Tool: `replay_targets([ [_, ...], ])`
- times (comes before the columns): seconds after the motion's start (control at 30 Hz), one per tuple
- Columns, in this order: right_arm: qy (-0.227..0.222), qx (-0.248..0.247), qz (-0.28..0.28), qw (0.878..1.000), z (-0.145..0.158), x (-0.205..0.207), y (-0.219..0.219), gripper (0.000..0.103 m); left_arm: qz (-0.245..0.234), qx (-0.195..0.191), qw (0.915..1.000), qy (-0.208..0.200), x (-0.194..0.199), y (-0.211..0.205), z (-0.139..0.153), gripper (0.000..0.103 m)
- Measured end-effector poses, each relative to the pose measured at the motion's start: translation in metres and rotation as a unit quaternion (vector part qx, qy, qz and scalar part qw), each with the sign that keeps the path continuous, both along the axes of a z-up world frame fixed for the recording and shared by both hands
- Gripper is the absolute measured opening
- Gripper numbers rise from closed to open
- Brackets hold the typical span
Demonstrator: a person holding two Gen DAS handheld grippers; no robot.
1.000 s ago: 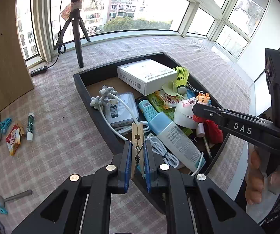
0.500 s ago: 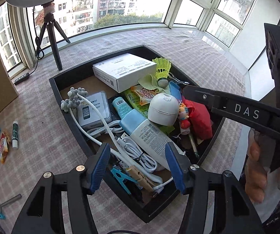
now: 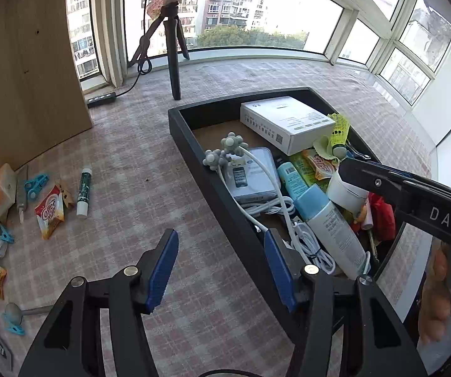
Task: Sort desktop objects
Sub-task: 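Carry the keychain and clothespin into the black bin and open both tools, then move both open tools back over the table, then grasp the green glue stick with the right tool while the left tool grasps the Coffee-mate packet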
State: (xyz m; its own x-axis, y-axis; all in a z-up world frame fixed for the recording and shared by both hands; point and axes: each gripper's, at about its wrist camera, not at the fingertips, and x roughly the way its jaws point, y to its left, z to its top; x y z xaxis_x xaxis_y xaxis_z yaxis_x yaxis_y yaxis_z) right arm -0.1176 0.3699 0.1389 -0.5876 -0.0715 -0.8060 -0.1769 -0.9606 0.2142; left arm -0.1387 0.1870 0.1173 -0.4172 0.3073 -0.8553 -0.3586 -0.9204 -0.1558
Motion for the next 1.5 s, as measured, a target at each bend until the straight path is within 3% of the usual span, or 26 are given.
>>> replay_targets([
  [0.43, -0.023, -0.006, 0.102, 0.994, -0.017, -0.073, -0.101, 0.045, 0.122, -0.029, 0.9920, -0.012, -0.051, -0.105, -0.029, 0.054],
  [0.67, -0.049, -0.013, 0.143, 0.988, -0.038, -0.110, -0.156, 0.045, 0.156, -0.044, 0.9863, -0.027, -0.074, -0.142, -0.054, 0.053],
  [1.1, -0.107, -0.018, 0.151, 0.983, -0.087, -0.168, -0.206, 0.044, 0.149, -0.065, 0.9863, -0.028, -0.095, -0.145, -0.080, 0.052],
  [1.27, -0.127, -0.032, 0.146, 0.981, -0.103, -0.180, -0.211, 0.043, 0.163, -0.068, 0.9832, -0.046, -0.108, -0.149, -0.094, 0.046],
  [1.4, -0.132, -0.025, 0.149, 0.980, -0.112, -0.185, -0.217, 0.039, 0.166, -0.079, 0.9823, -0.035, -0.111, -0.149, -0.095, 0.047],
  [1.5, -0.132, -0.002, 0.157, 0.979, -0.112, -0.188, -0.223, 0.031, 0.167, -0.086, 0.9818, -0.029, -0.114, -0.150, -0.095, 0.039],
])
